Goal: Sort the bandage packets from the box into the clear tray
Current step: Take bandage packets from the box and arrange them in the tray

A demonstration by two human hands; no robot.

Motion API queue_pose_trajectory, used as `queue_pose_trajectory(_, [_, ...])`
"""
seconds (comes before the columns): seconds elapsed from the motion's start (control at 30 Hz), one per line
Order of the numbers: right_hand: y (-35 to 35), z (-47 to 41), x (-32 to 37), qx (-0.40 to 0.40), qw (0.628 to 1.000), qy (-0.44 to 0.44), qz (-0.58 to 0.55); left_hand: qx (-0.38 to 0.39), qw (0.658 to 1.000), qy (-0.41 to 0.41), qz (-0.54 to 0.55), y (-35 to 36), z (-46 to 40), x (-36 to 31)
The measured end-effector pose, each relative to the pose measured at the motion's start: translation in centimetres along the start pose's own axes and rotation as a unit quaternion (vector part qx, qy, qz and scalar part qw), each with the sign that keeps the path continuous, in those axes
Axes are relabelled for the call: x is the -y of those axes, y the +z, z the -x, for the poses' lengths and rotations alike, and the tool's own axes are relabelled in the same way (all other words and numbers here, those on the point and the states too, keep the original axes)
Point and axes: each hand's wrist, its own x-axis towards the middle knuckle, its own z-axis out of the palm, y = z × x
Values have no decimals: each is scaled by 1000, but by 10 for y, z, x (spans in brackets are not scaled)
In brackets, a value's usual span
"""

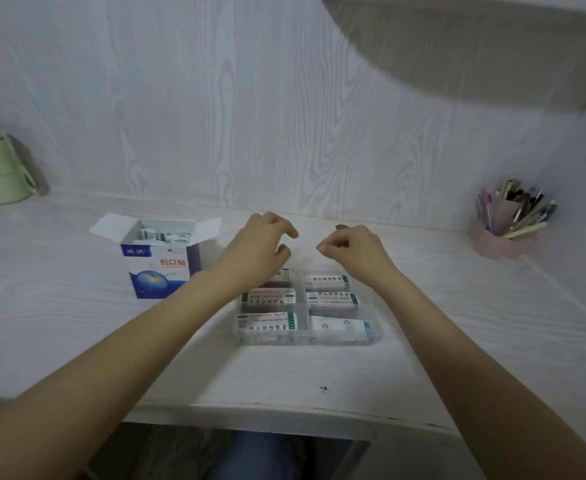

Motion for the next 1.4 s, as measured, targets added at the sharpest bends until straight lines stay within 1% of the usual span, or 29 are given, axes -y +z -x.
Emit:
queue_pose_trajectory(0.07, [6, 2, 17, -26, 998, -23, -60, -65, 997, -1, 30, -15, 10, 10])
queue_pose_trajectory(0.13, [15, 3, 35, -47, 994, -49, -90, -111, 993, -4, 29, -30, 19, 24])
queue_pose_trajectory(0.2, [27, 2, 54, -60, 991, -88, -79, -134, 991, -21, 13, -45, 28, 42])
queue_pose_trajectory(0.27, [41, 1, 73, -54, 989, -125, -55, -136, 989, -57, 1, -59, 36, 63])
queue_pose_trajectory(0.33, [56, -2, 91, -38, 986, -157, -33, -123, 989, -84, -13, -73, 44, 85])
queue_pose_trajectory(0.4, [70, -6, 106, -19, 983, -184, -7, -86, 992, -89, -14, -87, 52, 104])
queue_pose_trajectory(0.5, [89, -16, 128, 12, 979, -199, 43, 26, 995, -96, -13, -99, 61, 124])
queue_pose_trajectory(0.57, [100, -23, 140, 28, 979, -188, 71, 74, 993, -95, -17, -100, 62, 132])
queue_pose_trajectory(0.63, [108, -30, 150, 55, 980, -162, 98, 85, 992, -90, -21, -100, 63, 138])
queue_pose_trajectory(0.7, [117, -39, 157, 69, 976, -141, 152, 78, 993, -82, -19, -100, 63, 144])
queue_pose_trajectory(0.8, [129, -49, 162, 56, 967, -119, 218, 64, 995, -74, -1, -100, 63, 145])
queue_pose_trajectory(0.87, [136, -51, 163, 49, 957, -124, 258, 58, 996, -72, 4, -99, 64, 147])
queue_pose_trajectory(0.93, [139, -50, 164, 48, 951, -134, 275, 56, 996, -72, 11, -98, 63, 148])
queue_pose_trajectory(1.03, [136, -51, 165, 71, 961, -124, 238, 57, 995, -75, 15, -98, 62, 150])
queue_pose_trajectory(1.1, [125, -50, 167, 91, 977, -97, 169, 54, 996, -74, 12, -97, 61, 151])
queue_pose_trajectory(1.23, [104, -43, 170, 86, 992, -78, 51, 47, 995, -79, 27, -97, 63, 151])
queue_pose_trajectory(1.3, [102, -41, 171, 81, 993, -77, 32, 57, 995, -73, 29, -97, 64, 149])
queue_pose_trajectory(1.4, [104, -40, 169, 50, 994, -89, 30, 75, 996, -48, -6, -96, 64, 148])
